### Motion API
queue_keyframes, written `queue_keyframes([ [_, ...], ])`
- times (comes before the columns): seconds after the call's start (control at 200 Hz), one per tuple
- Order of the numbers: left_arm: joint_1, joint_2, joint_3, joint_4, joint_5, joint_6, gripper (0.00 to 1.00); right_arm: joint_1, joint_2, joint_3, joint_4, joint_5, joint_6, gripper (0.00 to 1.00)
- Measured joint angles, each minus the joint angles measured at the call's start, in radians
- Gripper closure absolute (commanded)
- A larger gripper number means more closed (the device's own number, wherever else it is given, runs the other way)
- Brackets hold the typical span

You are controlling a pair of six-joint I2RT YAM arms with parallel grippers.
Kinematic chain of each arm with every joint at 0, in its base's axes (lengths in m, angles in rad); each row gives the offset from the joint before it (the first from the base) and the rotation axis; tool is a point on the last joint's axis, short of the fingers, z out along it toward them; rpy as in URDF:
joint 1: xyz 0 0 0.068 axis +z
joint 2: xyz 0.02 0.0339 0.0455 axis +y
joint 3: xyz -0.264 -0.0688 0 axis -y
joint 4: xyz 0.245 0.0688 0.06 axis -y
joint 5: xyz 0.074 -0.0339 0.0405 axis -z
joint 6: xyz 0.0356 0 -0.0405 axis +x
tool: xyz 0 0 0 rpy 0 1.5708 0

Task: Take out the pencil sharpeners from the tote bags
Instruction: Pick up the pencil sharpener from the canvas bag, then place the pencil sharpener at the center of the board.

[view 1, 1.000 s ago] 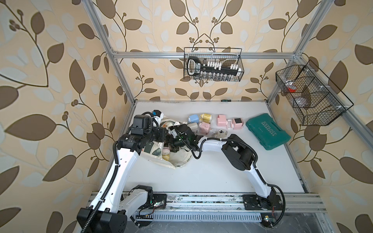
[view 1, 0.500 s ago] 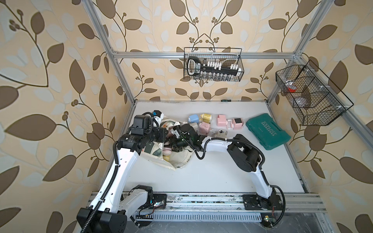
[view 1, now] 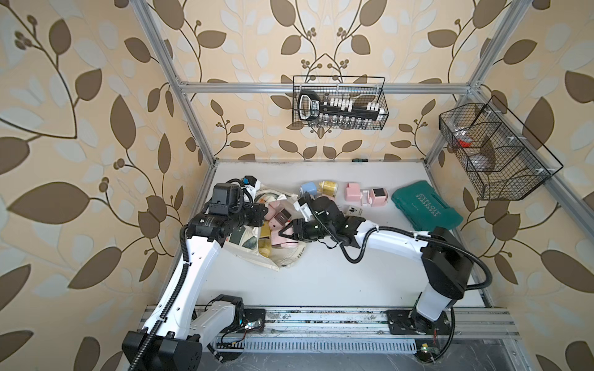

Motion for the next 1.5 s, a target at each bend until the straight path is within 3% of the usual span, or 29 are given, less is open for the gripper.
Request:
queue_keyframes([
  [0.21, 0.000, 0.000, 0.000, 0.000, 0.000, 0.000, 1.00, -0.114, -0.248, -0.077, -0.207, 0.043, -0.175, 0.62],
  [0.34, 0.000, 0.000, 0.000, 0.000, 0.000, 0.000, 1.00, -0.327, -0.351, -0.145, -0.340, 0.050, -0.254, 0.63],
  [0.425, 0.000, 0.000, 0.000, 0.000, 0.000, 0.000, 1.00, -0.452, -0.358, -0.153, -0.447, 0.159, -0.315, 0.63],
  [0.555, 0.000, -0.003, 0.000, 0.000, -0.001, 0.000, 1.00, -0.530, -0.338, -0.154, -0.597, 0.359, -0.388, 0.63],
  [0.795, -0.006, -0.016, 0.000, 0.000, -0.024, -0.002, 1.00, -0.614, -0.187, -0.114, -0.705, 0.561, -0.436, 0.62],
  [0.97, -0.016, -0.016, 0.000, -0.003, -0.028, -0.004, 1.00, -0.616, -0.065, -0.034, -0.745, 0.647, -0.448, 0.60],
  [1.175, -0.019, -0.016, 0.000, -0.001, -0.040, -0.004, 1.00, -0.616, 0.060, 0.042, -0.742, 0.661, -0.459, 0.58],
  [1.28, -0.019, -0.016, 0.000, -0.001, -0.041, -0.004, 1.00, -0.616, 0.090, 0.074, -0.742, 0.661, -0.466, 0.50],
  [1.4, -0.019, -0.018, 0.000, 0.000, -0.043, -0.004, 1.00, -0.616, 0.099, 0.083, -0.745, 0.660, -0.480, 0.26],
  [1.5, -0.019, -0.021, 0.000, -0.001, -0.048, -0.004, 1.00, -0.616, 0.098, 0.083, -0.750, 0.658, -0.483, 0.16],
])
